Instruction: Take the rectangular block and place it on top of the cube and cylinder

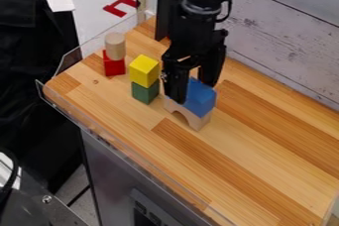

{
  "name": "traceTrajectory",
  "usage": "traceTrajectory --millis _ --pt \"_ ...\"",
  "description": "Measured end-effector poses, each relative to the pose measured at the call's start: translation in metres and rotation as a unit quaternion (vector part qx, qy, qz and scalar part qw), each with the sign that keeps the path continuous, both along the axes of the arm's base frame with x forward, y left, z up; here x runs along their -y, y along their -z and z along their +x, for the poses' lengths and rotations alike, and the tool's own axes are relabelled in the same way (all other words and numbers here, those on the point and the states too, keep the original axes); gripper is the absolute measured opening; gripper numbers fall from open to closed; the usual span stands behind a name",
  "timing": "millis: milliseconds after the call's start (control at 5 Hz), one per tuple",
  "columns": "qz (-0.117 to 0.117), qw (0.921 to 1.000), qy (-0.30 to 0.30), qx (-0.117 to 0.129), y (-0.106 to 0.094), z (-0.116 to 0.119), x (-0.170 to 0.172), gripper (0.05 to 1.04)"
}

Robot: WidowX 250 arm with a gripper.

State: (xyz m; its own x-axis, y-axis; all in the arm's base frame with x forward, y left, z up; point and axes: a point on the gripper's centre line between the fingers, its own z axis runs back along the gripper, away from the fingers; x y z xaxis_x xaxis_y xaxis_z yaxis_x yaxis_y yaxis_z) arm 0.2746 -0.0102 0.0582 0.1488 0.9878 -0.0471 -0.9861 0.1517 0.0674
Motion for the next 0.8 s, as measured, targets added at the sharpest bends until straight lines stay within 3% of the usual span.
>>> traceTrajectory --millis 400,600,800 --pt "-0.011 0.9997 -0.022 0.003 0.0139 0.0077 -0.0057 0.961" --pt "-0.015 0.9993 -0.032 0.010 0.0151 0.0099 -0.0083 0.684" --pt "-0.019 0.9991 -0.035 0.016 0.0159 0.0099 -0.0101 0.568"
